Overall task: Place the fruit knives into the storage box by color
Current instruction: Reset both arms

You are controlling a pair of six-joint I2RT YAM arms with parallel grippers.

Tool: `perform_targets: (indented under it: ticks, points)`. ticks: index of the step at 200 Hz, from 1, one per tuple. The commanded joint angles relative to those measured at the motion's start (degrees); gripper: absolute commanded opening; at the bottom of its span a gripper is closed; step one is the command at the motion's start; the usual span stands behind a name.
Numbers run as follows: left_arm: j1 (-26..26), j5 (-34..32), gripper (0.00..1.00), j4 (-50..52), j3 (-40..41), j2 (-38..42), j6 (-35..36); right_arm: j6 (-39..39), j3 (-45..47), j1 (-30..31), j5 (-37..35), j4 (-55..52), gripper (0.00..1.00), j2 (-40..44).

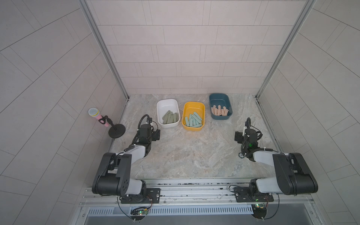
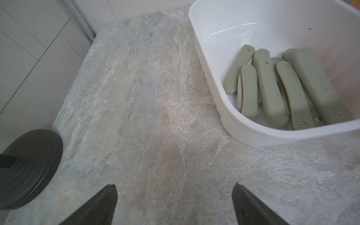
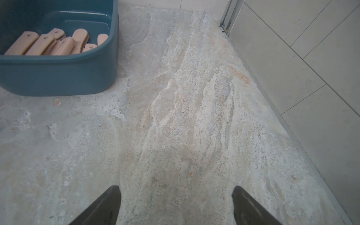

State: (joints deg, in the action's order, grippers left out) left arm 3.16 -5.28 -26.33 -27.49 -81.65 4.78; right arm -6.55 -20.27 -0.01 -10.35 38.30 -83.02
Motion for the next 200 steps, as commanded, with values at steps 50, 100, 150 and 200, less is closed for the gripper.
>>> perform_targets:
  ticks: [50, 100, 150, 200]
  points:
    - [-4.87, 3.74, 1.0, -14.5, 2.09, -6.26, -4.72, 1.27, -1.89, 1.33, -1.09, 12.01, 1.0, -5.69]
    - [-4.88, 3.7, 1.0, -14.23, 1.99, -6.3, -4.72, 1.88, -1.79, 1.31, -0.64, 13.26, 1.0, -6.23]
    - [-4.98, 3.76, 1.0, -14.55, 2.35, -5.8, -4.69, 2.06, -3.86, 1.57, -0.33, 7.39, 1.0, -5.34]
    - [-4.93, 3.71, 1.0, -14.76, 2.52, -5.58, -4.68, 1.8, -3.2, 1.45, -0.4, 8.67, 1.0, -5.37]
